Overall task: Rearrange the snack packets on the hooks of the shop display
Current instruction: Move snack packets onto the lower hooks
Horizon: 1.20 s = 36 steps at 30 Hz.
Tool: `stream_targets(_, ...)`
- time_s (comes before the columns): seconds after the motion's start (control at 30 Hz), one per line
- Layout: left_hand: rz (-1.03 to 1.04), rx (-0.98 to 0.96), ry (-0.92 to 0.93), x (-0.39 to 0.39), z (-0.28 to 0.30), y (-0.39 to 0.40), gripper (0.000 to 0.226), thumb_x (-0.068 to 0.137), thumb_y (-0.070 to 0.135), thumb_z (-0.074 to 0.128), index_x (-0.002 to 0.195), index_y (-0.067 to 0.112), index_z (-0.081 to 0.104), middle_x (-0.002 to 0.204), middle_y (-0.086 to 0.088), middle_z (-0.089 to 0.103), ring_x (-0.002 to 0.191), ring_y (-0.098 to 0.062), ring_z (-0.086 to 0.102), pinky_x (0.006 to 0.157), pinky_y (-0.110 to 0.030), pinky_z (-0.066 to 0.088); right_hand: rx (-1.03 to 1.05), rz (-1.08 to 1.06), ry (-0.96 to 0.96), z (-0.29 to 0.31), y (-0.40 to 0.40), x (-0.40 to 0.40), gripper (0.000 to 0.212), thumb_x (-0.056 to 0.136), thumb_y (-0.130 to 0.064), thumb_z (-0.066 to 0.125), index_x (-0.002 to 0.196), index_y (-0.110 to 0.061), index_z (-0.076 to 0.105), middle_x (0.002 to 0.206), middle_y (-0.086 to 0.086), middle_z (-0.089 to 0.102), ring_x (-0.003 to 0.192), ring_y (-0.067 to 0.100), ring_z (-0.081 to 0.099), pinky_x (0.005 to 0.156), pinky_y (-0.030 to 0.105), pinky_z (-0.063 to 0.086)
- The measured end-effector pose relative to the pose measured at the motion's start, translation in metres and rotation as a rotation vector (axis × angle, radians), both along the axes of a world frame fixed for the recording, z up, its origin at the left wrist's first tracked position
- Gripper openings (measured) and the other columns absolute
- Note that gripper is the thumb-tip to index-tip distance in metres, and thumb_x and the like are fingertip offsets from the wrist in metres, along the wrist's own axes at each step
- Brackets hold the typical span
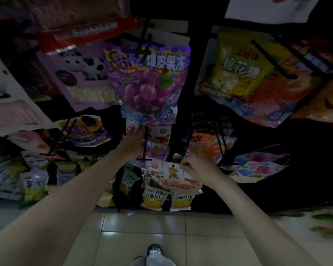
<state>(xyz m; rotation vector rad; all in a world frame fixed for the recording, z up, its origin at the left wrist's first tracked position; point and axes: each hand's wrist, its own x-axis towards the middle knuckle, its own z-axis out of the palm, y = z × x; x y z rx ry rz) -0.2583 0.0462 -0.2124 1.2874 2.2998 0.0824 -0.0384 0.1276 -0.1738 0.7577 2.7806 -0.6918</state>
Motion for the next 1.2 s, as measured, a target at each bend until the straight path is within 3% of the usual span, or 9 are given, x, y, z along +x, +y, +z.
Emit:
stream_targets(0.1, -0.043, -0.044, 0.208, -0.011, -0.011, 0.012, 0.071, 0.095, 0.018, 0.05, 0.149, 0.016, 0.003, 0.156, -0.004, 0.005, 0.144, -0.027, 0.002, 0.111, -0.044, 0.022, -0.042, -0.017, 0.012, -0.015, 0.007, -0.004, 0.03, 0.096, -0.018, 0.05, 0.088, 0.004, 0.068, 0.08, 0.015, 0.068, 0.062, 0.02, 0.057, 0.052, 0.005, 0.031)
stream_targets(0.27, 0.005, 0.091, 0.372, 0.0, -0.015, 0.003, 0.049, 0.094, 0.011, 0.047, 0.14, 0.017, 0.031, 0.143, -0.009, 0.034, 0.128, -0.033, 0.028, 0.098, -0.045, 0.033, -0.026, -0.048, 0.0, -0.017, 0.004, -0.007, 0.029, 0.097, -0.02, 0.049, 0.085, 0.0, 0.068, 0.058, 0.0, 0.051, 0.049, 0.009, 0.043, 0.049, 0.009, 0.028)
stream_targets(0.4, -0.057, 0.082, 0.379, 0.003, -0.023, -0.022, 0.059, 0.093, 0.005, 0.044, 0.146, 0.023, 0.024, 0.149, -0.001, 0.029, 0.127, -0.029, 0.028, 0.097, -0.041, 0.034, 0.01, -0.045, -0.027, -0.011, -0.004, -0.011, 0.028, 0.098, -0.02, 0.049, 0.089, -0.002, 0.069, 0.068, 0.007, 0.058, 0.054, 0.015, 0.046, 0.065, 0.024, 0.025)
stream_targets(0.57, -0.02, -0.021, 0.205, 0.007, -0.023, -0.038, 0.066, 0.096, 0.011, 0.044, 0.148, 0.032, 0.01, 0.152, 0.003, 0.02, 0.131, -0.03, 0.023, 0.099, -0.042, 0.033, 0.059, 0.013, -0.038, -0.004, -0.003, -0.026, 0.03, 0.097, -0.023, 0.05, 0.078, -0.006, 0.067, 0.067, 0.011, 0.063, 0.061, 0.026, 0.058, 0.06, 0.033, 0.042)
stream_targets(0.7, 0.017, 0.007, 0.101, 0.0, -0.029, -0.06, 0.062, 0.096, 0.01, 0.041, 0.146, 0.036, 0.016, 0.149, 0.0, 0.029, 0.131, -0.03, 0.028, 0.097, -0.041, 0.037, 0.057, 0.099, -0.103, -0.006, -0.014, -0.04, 0.042, 0.096, -0.02, 0.052, 0.056, -0.008, 0.044, 0.058, 0.007, 0.056, 0.045, 0.018, 0.042, 0.049, 0.025, 0.031)
stream_targets(0.87, -0.008, 0.07, -0.095, -0.011, -0.034, -0.107, 0.064, 0.094, 0.008, 0.044, 0.147, 0.032, 0.017, 0.146, -0.005, 0.038, 0.087, -0.028, 0.059, 0.068, -0.037, 0.051, -0.007, 0.191, -0.19, -0.028, -0.048, -0.047, 0.039, 0.096, -0.014, 0.049, 0.059, -0.008, 0.04, 0.056, 0.011, 0.038, 0.046, 0.019, 0.032, 0.05, 0.026, 0.029)
stream_targets(1.03, 0.06, 0.238, 0.006, -0.028, -0.029, -0.109, 0.06, 0.092, 0.014, 0.052, 0.145, 0.023, 0.026, 0.147, -0.007, 0.035, 0.134, -0.032, 0.03, 0.099, -0.045, 0.039, 0.016, 0.17, -0.184, -0.034, -0.06, -0.054, 0.041, 0.098, -0.019, 0.047, 0.058, -0.011, 0.039, 0.056, 0.007, 0.04, 0.053, 0.022, 0.04, 0.054, 0.028, 0.033)
stream_targets(1.13, 0.129, 0.41, -0.134, -0.033, -0.025, -0.081, 0.069, 0.087, 0.036, 0.06, 0.145, 0.02, 0.028, 0.141, -0.008, 0.044, 0.13, -0.031, 0.038, 0.099, -0.049, 0.039, -0.036, 0.097, -0.169, -0.036, -0.056, -0.045, 0.038, 0.098, -0.023, 0.047, 0.077, 0.005, 0.06, 0.07, 0.022, 0.061, 0.062, 0.035, 0.056, 0.053, 0.026, 0.033)
stream_targets(1.2, 0.069, 0.307, -0.155, -0.028, -0.025, -0.063, 0.061, 0.086, 0.043, 0.058, 0.14, 0.023, 0.038, 0.134, -0.006, 0.052, 0.122, -0.029, 0.048, 0.096, -0.047, 0.042, -0.026, 0.063, -0.133, -0.035, -0.055, -0.042, 0.036, 0.097, -0.025, 0.048, 0.091, 0.005, 0.066, 0.082, 0.022, 0.067, 0.069, 0.034, 0.062, 0.053, 0.024, 0.036)
